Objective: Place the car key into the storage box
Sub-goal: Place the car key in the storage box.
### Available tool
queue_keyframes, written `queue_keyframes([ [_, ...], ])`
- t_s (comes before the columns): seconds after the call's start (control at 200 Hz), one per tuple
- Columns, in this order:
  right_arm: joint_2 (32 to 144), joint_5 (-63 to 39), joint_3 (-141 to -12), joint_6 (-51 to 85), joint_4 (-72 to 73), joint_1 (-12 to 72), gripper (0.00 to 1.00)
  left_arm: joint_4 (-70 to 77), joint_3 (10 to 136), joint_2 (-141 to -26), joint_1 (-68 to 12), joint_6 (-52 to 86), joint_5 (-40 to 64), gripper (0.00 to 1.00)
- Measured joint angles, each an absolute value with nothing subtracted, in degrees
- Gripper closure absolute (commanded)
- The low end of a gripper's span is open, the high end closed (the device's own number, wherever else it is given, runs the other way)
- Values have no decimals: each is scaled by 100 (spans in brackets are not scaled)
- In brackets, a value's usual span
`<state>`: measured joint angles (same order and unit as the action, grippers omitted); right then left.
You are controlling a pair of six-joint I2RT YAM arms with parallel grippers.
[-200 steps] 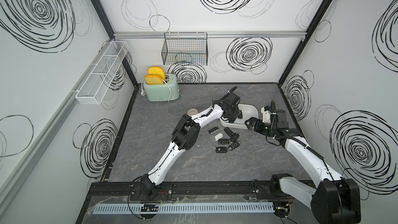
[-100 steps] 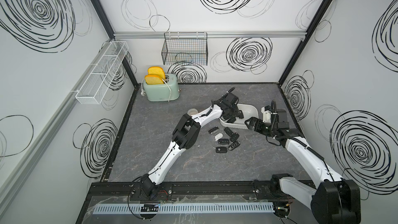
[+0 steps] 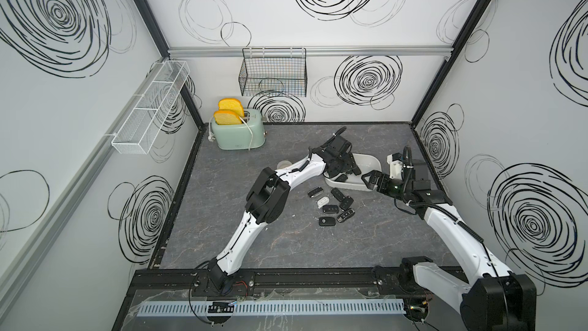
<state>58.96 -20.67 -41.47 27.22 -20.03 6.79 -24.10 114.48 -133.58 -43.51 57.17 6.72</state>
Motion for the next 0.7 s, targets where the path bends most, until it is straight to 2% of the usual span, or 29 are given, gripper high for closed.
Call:
queue_keyframes([
  [0.24,5708,-2043,-4147,2880,-2106,1221,1,-1874,9915,-11544,-4344,5395,567,6],
  [0.34,5682,-1946,-4145,2969,-2171,1610,1,-1634,8956,-10685,-4340,5286,491,0],
  [0.56,5642,-1765,-3913,3251,-2211,2300,1,-1223,6906,-8984,-4331,5179,333,2],
  [0.7,5758,-1640,-3671,3452,-2231,2543,1,-1173,6016,-8077,-4320,5142,255,2],
])
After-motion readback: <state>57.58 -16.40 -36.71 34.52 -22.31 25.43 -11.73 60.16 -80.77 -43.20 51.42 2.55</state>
